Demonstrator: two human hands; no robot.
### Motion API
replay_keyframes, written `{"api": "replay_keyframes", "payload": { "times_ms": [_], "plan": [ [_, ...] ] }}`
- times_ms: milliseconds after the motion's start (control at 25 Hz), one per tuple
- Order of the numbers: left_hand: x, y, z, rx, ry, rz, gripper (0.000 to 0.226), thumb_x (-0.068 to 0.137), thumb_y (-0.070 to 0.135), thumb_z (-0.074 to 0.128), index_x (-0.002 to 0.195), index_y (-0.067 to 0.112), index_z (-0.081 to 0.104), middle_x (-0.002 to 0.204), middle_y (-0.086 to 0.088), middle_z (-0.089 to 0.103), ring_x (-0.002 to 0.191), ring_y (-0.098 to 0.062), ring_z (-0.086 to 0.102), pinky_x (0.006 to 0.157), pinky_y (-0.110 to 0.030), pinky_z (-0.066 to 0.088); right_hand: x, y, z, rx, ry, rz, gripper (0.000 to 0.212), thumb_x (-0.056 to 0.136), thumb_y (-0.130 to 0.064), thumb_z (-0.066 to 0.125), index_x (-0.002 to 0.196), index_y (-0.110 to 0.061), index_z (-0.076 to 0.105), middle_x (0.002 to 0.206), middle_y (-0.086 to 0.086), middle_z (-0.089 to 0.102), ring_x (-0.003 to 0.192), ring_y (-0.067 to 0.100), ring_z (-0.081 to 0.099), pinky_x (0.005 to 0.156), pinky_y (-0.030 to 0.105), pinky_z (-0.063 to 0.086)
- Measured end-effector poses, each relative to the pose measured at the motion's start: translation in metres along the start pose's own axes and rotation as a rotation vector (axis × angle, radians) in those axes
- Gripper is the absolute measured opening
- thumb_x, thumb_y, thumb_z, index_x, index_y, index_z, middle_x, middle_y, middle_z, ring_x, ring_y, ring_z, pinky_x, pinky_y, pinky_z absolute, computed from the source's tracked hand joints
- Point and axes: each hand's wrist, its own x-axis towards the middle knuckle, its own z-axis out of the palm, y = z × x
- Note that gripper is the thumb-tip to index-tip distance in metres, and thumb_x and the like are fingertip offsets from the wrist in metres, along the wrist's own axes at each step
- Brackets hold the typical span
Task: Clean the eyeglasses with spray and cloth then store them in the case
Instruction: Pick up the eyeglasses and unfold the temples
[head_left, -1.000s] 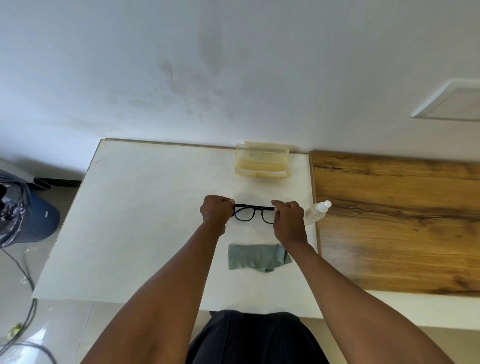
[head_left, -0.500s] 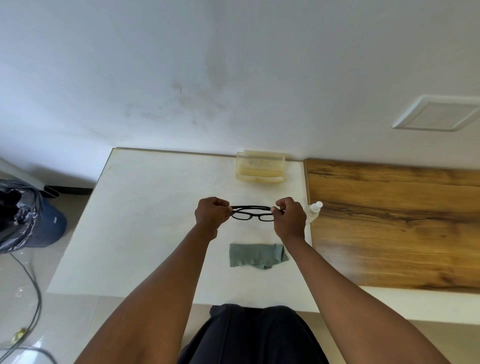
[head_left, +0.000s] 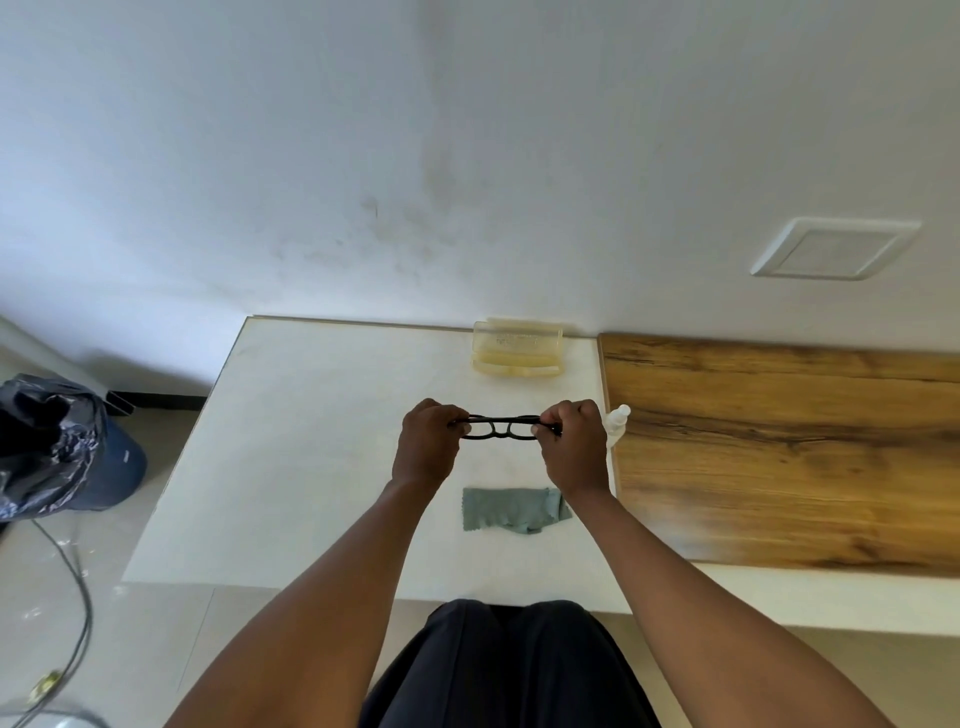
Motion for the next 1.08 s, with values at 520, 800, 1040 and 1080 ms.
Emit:
{"api": "replay_keyframes", "payload": {
  "times_ms": [520,800,1040,1080],
  "plan": [
    [-0.006,0.001,0.002,-0.025,0.210,0.108,0.012,0.085,0.005,0.062,0.090,0.004,0.072,0.085,-0.016,0.064,0.078,-0.029,0.060,0.069,-0.034,0.048,-0.011,0.003,-0.005,-0.045,0.048,-0.175,0.008,0.079,0.000,0.068,0.083,0.005,0.062,0.092,0.021,0.053,0.077,0.028,0.057,0.069,0.024,0.041],
    [-0.001,-0.004,0.000,-0.269,0.261,-0.152,0.014,0.086,0.010,0.061,0.093,0.004,0.071,0.083,-0.009,0.067,0.076,-0.016,0.056,0.060,-0.010,0.036,-0.015,0.004,-0.003,-0.095,-0.003,-0.188,0.014,0.081,0.000,0.066,0.095,0.005,0.067,0.093,0.022,0.054,0.082,0.031,0.058,0.071,0.030,0.047],
    [-0.002,-0.010,0.001,-0.416,0.190,-0.281,0.011,0.085,0.015,0.062,0.088,0.007,0.070,0.074,-0.005,0.064,0.071,-0.022,0.059,0.069,-0.027,0.048,-0.015,0.001,-0.001,-0.198,-0.074,-0.175,0.021,0.089,-0.006,0.057,0.108,-0.001,0.065,0.101,0.020,0.058,0.095,0.035,0.053,0.077,0.043,0.050],
    [-0.002,-0.009,0.001,-0.432,0.183,-0.287,0.009,0.085,0.015,0.062,0.085,0.009,0.070,0.072,-0.005,0.064,0.069,-0.023,0.059,0.072,-0.031,0.050,-0.015,0.000,-0.001,-0.222,-0.085,-0.164,0.023,0.090,-0.009,0.056,0.110,-0.003,0.065,0.103,0.018,0.058,0.097,0.034,0.052,0.077,0.042,0.050]
  ]
}}
